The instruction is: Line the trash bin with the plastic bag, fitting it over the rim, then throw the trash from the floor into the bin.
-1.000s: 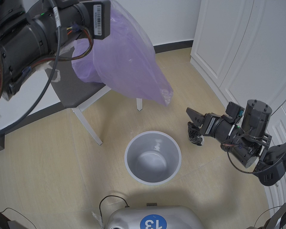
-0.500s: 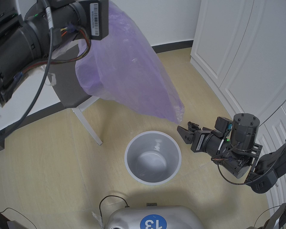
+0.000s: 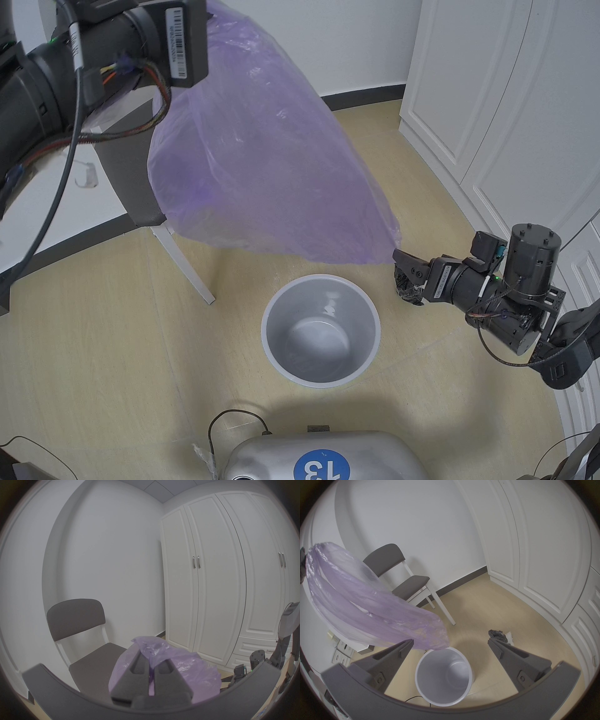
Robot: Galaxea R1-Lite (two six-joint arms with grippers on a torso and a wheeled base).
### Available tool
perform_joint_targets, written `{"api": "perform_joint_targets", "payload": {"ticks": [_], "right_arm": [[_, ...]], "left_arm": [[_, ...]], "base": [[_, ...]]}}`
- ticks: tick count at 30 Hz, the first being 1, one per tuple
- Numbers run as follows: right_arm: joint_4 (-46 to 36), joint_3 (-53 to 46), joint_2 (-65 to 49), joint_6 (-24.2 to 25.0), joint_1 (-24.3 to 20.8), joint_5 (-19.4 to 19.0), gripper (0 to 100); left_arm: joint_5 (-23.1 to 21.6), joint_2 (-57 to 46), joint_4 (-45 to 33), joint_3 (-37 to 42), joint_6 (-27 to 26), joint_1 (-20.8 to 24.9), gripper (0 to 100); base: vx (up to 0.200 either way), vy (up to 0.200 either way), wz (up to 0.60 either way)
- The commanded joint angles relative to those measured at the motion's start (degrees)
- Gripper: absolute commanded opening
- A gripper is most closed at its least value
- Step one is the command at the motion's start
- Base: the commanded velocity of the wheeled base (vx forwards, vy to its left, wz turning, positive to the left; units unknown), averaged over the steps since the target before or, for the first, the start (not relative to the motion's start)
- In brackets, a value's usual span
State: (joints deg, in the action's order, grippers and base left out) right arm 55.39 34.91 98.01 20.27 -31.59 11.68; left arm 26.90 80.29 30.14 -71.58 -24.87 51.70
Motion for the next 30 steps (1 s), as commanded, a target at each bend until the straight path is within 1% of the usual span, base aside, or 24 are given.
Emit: {"api": "perform_joint_targets", "payload": {"ticks": [1, 3, 6, 11, 14, 16, 19, 21, 24, 26, 30], "right_arm": [[-0.29, -0.81, -1.6, 0.03, 0.12, -0.6, 100], [-0.02, -0.99, -1.42, 0.03, -0.76, -0.6, 100], [-0.2, -1.08, -1.6, 0.03, -0.85, -0.6, 100], [-0.37, -1.08, -2.56, -0.06, 0.65, -0.69, 100], [-0.37, -1.08, -2.21, -0.06, 0.56, -0.78, 100], [-0.37, -1.08, -2.04, -0.06, 0.21, -0.78, 100], [0.15, -1.69, -0.19, 0.12, -2.34, -0.69, 100], [0.24, -1.87, 0.43, 0.12, -2.87, -0.69, 100], [0.33, -2.13, 2.27, 0.47, -4.8, -0.6, 100], [0.5, -1.43, 3.5, 0.47, -5.06, -0.08, 100], [4.02, -1.69, 5.7, 0.47, -4.8, 0.01, 100]], "left_arm": [[-0.01, -0.04, 0.01, -0.22, 0.0, -0.02, 0], [-0.01, 0.04, 0.01, -0.14, 0.0, -0.02, 0], [-0.01, 0.04, 0.01, -0.22, 0.0, -0.11, 0], [-0.01, 0.13, 0.01, -0.31, 0.0, -0.28, 0], [-0.1, 0.4, 0.01, -0.58, 0.0, -0.28, 0], [-0.1, 0.48, 0.01, -0.58, 0.0, -0.28, 0], [-0.1, 0.75, 0.01, -0.93, 0.0, -0.28, 0], [-0.1, 0.75, 0.01, -0.93, 0.0, -0.28, 0], [-0.1, 0.84, 0.01, -0.93, 0.0, -0.28, 0], [-0.1, 0.75, 0.01, -0.93, 0.0, -0.11, 0], [-0.27, 0.66, 0.01, -0.93, 0.0, -0.02, 0]], "base": [[0.0, 0.0, 0.0], [0.0, 0.0, 0.0], [0.0, 0.0, 0.0], [0.0, 0.0, 0.0], [0.0, 0.0, 0.0], [0.0, 0.0, 0.0], [0.0, 0.0, 0.0], [0.0, 0.0, 0.0], [0.0, 0.0, 0.0], [0.0, 0.0, 0.0], [0.0, 0.0, 0.0]]}}
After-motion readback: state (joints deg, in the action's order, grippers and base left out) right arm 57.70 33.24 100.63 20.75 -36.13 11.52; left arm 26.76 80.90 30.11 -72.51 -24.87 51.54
